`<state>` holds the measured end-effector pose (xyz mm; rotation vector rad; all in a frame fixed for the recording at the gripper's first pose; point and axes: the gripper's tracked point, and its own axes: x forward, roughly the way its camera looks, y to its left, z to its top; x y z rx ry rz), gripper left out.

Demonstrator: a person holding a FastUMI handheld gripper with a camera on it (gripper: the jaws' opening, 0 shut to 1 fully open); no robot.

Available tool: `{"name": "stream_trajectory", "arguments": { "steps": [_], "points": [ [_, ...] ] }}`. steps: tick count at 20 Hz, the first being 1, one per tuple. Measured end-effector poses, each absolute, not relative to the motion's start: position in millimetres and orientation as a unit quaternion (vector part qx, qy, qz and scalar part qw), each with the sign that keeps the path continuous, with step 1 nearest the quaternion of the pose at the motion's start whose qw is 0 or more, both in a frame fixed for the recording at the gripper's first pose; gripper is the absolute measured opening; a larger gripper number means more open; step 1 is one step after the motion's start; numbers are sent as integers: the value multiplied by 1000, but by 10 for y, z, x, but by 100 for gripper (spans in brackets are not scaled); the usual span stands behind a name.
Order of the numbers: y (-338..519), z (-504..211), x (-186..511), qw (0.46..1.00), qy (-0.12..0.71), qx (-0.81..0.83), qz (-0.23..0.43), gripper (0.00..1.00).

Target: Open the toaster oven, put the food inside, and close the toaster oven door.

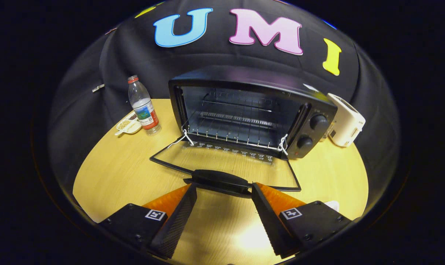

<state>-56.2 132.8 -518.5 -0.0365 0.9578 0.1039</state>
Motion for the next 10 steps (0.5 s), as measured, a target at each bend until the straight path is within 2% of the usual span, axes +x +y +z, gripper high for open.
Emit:
{"name": "stream_trajectory", "arguments": {
  "steps": [6,10],
  "points": [
    [1285,-4648,-495,896,427,18,117,96],
    [400,-4203,-543,901,418,57,102,96]
  ]
}}
